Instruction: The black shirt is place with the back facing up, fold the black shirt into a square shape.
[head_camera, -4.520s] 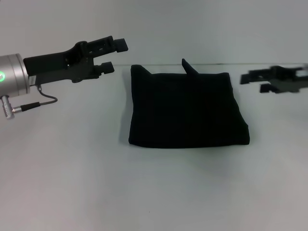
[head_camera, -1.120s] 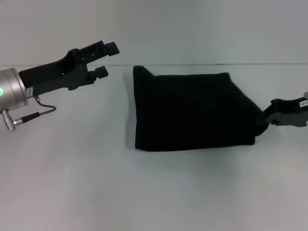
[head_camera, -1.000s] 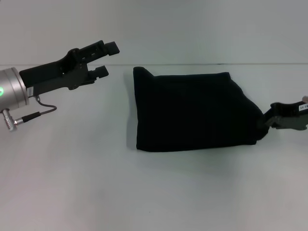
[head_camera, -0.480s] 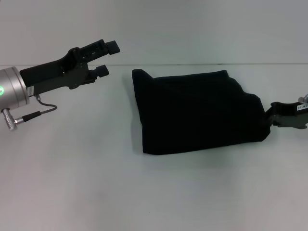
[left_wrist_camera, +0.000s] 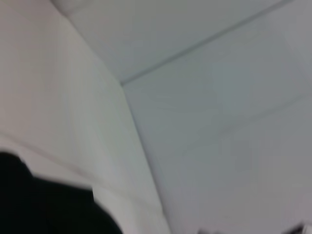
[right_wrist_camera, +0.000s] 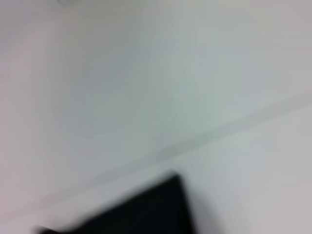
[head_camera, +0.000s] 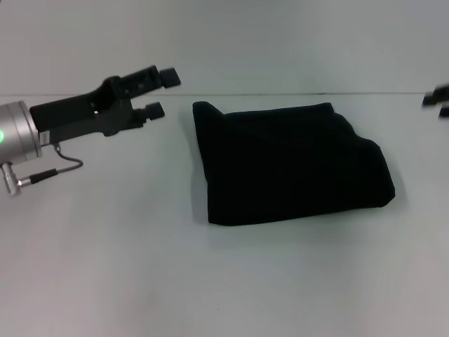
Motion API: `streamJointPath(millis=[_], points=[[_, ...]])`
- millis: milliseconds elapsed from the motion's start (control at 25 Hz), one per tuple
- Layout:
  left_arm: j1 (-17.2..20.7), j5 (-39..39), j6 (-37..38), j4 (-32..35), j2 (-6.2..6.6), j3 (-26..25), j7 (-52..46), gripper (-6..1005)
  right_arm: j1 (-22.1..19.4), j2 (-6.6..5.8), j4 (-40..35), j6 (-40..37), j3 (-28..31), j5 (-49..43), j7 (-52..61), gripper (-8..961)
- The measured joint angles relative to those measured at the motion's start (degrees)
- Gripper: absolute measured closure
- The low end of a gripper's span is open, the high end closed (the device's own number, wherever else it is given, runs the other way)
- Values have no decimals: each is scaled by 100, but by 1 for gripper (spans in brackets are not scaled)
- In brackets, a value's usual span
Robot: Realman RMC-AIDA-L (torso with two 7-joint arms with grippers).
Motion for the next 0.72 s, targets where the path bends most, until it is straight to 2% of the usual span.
streamJointPath(millis=[160,280,320,360,400,560,640,720], points=[[-104,625,671,20,99,-10,-169,63,-320,-95,-544,-881,764,1014,-618,511],[-121,929,1015,-3,106,-2,-232,63,-621,-79,-615,-1249,1059,2104,-1471,445],[-106,992,1032,-21,77,18,-236,63,-748,-19,-593,-1349,1114,2543,-1931,423],[-88,1010,981,-67,47,35,-232,64,-1031,171,-552,-1539,1163,3235,-2724,401],[-78,1018,904,-147,22,44,-224,64,-1031,171,-552,-1539,1163,3235,-2724,360],[-57,1032,311,-706,-51,41,-201,65,-1589,629,-531,-1936,1187,4113,-4088,193],[-39,1029,4,-932,-86,40,-222,65,-1815,811,-460,-2077,1229,4385,-4622,136],[-38,1049,-123,-1060,-104,74,-335,66,-1962,910,-341,-2125,1309,4529,-4917,103]])
